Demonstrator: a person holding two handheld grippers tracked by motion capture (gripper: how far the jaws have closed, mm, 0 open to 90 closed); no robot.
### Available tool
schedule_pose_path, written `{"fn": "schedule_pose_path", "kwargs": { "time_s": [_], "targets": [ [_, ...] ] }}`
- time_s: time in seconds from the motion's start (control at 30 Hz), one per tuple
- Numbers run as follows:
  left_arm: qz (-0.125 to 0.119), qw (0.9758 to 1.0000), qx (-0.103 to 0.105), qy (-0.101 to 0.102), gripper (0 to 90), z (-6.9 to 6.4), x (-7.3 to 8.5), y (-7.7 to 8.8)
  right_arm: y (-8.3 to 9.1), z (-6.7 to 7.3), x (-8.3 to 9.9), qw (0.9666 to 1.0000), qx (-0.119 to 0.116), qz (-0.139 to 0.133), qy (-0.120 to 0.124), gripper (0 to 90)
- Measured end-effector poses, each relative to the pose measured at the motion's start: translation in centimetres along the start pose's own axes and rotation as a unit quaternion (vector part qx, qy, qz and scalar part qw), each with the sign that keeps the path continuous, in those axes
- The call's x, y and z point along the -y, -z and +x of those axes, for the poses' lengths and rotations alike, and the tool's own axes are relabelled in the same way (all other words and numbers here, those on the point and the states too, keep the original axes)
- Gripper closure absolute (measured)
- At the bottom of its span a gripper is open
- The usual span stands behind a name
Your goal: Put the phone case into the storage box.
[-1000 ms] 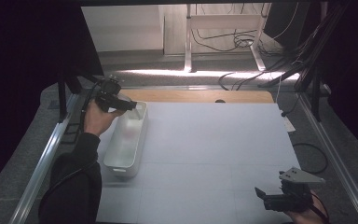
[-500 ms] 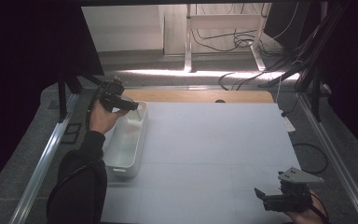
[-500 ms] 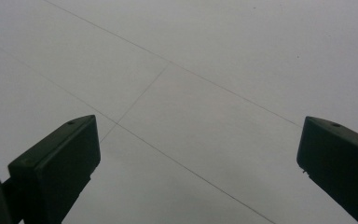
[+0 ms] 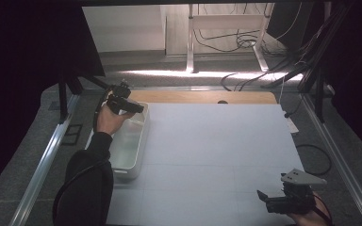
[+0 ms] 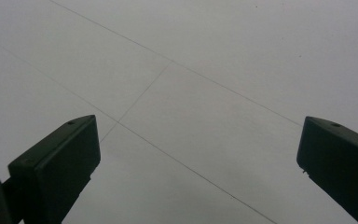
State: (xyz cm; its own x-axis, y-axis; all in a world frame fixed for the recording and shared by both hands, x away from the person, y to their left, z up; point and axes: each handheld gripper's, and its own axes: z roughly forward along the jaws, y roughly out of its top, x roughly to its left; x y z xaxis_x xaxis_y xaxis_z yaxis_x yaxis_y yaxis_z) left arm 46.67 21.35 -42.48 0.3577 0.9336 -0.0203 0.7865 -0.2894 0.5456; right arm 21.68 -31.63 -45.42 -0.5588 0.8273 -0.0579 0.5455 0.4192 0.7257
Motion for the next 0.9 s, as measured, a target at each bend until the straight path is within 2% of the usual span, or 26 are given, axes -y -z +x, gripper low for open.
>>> {"fn": "schedule_pose_path", "kwargs": {
  "time_s": [0.23,0.3,0.73,0.9],
  "targets": [
    [0.001,1.0,-0.002,0.006,17.1,-0.1,0.0,-0.9,0.0,0.0,0.0,1.0,-0.001,0.0,0.0,0.0],
    [-0.003,0.9999,-0.01,0.005,16.9,-0.1,0.0,-1.3,0.0,0.0,0.0,1.0,-0.001,0.0,0.001,0.0],
    [-0.037,0.999,-0.018,0.016,15.8,0.1,-0.3,-2.2,0.0,0.0,0.0,1.0,-0.003,0.0,0.001,0.0],
    [-0.039,0.9987,-0.027,0.016,10.0,-0.2,-0.6,-2.8,0.0,0.0,0.0,1.0,-0.005,0.0,0.0,0.0]
  ]
}}
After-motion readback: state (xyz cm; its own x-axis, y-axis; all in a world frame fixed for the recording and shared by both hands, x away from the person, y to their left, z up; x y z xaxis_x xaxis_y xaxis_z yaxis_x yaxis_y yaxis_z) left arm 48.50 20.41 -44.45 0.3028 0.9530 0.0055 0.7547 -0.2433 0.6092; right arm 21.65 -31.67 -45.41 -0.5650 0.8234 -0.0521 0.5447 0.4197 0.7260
